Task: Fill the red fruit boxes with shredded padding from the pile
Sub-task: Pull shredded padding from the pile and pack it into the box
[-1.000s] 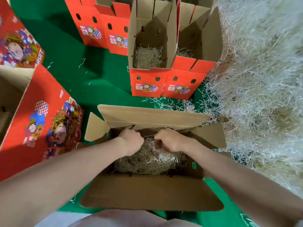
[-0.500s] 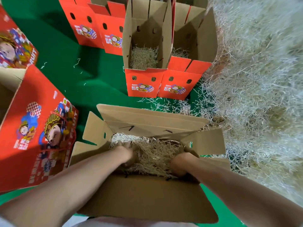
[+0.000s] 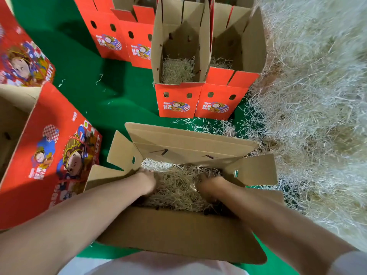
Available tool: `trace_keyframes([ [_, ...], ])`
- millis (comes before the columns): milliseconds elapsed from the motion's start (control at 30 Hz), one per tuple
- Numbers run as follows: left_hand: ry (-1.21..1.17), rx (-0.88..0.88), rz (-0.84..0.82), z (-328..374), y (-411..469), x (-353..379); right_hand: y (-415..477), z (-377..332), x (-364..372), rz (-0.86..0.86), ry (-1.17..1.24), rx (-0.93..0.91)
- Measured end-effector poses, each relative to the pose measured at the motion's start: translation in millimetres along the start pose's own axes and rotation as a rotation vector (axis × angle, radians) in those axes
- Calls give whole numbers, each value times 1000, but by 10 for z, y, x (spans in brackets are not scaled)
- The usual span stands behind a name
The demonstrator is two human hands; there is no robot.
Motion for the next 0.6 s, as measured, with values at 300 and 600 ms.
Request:
trace_keyframes([
  [300,-68,291,126,169,-205,-168,-264,-94,189,4,24,-102],
  [600,-313,303,324,-12,-494,-327,-824,84,-340,736,335,45],
])
Point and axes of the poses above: each hand's wrist, its own y-axis towards the middle knuckle, its own x-axis out of the palm, z = x × y, the point moved 4 cm from there along y, towards the middle knuckle, and after that the axes turned 8 degrees about -z, right-handed, at the moved point
